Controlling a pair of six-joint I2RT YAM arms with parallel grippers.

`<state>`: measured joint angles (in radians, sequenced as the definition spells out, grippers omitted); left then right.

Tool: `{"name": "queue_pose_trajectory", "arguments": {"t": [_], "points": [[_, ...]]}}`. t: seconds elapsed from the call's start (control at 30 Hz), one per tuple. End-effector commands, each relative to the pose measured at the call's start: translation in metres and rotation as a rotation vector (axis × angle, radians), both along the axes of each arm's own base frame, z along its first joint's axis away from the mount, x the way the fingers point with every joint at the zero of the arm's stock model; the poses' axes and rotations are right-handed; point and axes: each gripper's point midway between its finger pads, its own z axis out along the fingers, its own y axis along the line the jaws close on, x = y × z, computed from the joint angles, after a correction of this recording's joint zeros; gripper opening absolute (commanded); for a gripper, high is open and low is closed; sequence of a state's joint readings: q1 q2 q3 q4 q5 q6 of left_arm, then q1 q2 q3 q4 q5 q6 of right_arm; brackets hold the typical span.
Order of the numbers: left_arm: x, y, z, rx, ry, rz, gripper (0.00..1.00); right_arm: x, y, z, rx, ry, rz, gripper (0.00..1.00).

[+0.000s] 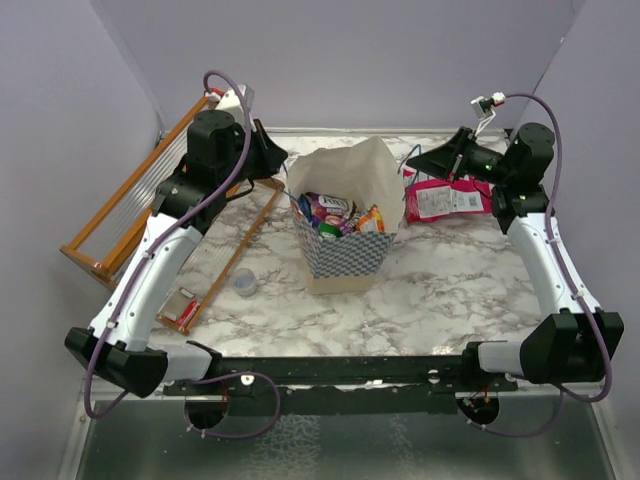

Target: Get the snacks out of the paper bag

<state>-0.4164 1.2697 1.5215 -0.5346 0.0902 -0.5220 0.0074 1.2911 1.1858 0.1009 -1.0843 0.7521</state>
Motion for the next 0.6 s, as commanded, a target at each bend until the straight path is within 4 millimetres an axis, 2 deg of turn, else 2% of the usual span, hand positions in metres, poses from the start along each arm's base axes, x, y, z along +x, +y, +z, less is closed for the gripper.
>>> {"name": "queue_pose_trajectory", "arguments": {"t": [0.0,0.07,0.17,0.27,0.43,0.57], "points": [[0.029,0.016,0.061,-0.017,-0.192,0.065,0.00,-0.015,0.012,0.035,0.031,-0.119,0.089,0.01],[0.038,0.017,0.062,-0.011,-0.194,0.056,0.00,-0.019,0.020,0.028,0.015,-0.108,0.105,0.01],[0.049,0.015,0.058,0.014,-0.201,0.012,0.00,-0.028,0.039,0.003,-0.029,-0.065,0.124,0.07],[0.051,0.005,0.056,0.018,-0.218,-0.066,0.00,-0.037,0.051,-0.014,-0.050,-0.021,0.148,0.09],[0.042,-0.012,0.065,-0.008,-0.268,-0.187,0.00,-0.048,0.063,-0.017,-0.068,-0.021,0.160,0.10],[0.034,-0.017,0.075,-0.046,-0.285,-0.225,0.00,-0.032,0.053,-0.014,-0.161,-0.037,0.048,0.22]]}}
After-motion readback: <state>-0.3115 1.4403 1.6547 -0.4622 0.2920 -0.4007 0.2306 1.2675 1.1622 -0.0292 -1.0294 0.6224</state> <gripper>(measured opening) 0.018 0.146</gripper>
